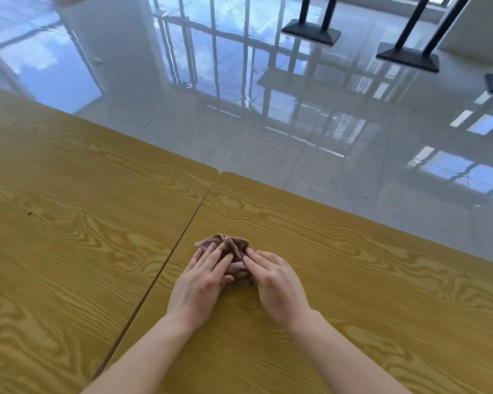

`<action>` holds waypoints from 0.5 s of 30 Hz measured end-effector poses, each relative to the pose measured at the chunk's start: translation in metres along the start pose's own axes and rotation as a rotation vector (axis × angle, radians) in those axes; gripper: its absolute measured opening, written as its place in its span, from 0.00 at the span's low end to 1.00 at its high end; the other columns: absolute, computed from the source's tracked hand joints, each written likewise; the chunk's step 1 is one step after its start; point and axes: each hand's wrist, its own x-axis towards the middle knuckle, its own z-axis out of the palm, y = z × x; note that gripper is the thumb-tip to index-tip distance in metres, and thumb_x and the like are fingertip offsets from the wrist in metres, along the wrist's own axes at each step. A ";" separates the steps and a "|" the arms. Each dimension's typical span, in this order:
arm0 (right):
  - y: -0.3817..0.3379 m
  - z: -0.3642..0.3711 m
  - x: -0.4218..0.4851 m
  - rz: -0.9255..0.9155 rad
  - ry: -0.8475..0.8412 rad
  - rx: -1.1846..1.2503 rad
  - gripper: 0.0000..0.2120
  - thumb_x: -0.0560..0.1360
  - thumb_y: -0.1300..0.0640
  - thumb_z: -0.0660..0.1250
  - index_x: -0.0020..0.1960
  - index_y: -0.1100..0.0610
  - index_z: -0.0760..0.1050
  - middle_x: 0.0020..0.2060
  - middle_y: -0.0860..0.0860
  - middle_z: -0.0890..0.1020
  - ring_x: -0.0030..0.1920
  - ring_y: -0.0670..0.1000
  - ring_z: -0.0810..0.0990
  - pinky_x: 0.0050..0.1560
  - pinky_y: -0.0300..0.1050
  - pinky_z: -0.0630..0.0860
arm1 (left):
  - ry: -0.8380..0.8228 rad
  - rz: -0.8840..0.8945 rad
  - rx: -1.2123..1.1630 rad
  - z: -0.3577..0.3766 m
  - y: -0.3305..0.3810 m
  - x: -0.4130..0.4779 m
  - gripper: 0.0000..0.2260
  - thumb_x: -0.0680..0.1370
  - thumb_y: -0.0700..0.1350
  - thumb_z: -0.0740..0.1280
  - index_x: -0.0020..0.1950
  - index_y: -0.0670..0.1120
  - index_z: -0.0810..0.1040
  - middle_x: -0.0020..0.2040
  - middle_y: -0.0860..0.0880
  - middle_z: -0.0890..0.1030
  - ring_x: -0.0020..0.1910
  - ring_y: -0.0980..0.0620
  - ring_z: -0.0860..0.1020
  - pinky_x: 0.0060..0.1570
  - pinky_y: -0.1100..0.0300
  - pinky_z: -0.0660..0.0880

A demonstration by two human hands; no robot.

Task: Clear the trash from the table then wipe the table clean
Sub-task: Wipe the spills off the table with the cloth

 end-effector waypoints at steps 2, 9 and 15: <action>0.000 0.004 0.017 0.027 0.013 0.008 0.21 0.77 0.65 0.63 0.69 0.57 0.75 0.67 0.53 0.78 0.67 0.54 0.75 0.68 0.49 0.71 | -0.004 -0.016 -0.010 -0.002 -0.011 0.015 0.22 0.83 0.53 0.55 0.74 0.45 0.70 0.75 0.44 0.69 0.76 0.46 0.63 0.75 0.47 0.61; 0.000 0.012 0.060 0.107 0.027 0.003 0.21 0.79 0.67 0.61 0.71 0.59 0.72 0.70 0.54 0.74 0.72 0.55 0.70 0.73 0.50 0.64 | -0.050 0.006 -0.037 -0.012 -0.041 0.065 0.21 0.82 0.46 0.63 0.75 0.46 0.69 0.77 0.44 0.66 0.77 0.46 0.60 0.76 0.51 0.58; 0.002 0.011 0.079 0.157 0.015 0.013 0.22 0.80 0.67 0.57 0.74 0.58 0.68 0.73 0.54 0.70 0.75 0.53 0.65 0.77 0.46 0.55 | -0.073 -0.004 -0.044 -0.014 -0.046 0.085 0.21 0.83 0.46 0.60 0.77 0.47 0.65 0.78 0.45 0.62 0.79 0.47 0.56 0.77 0.52 0.53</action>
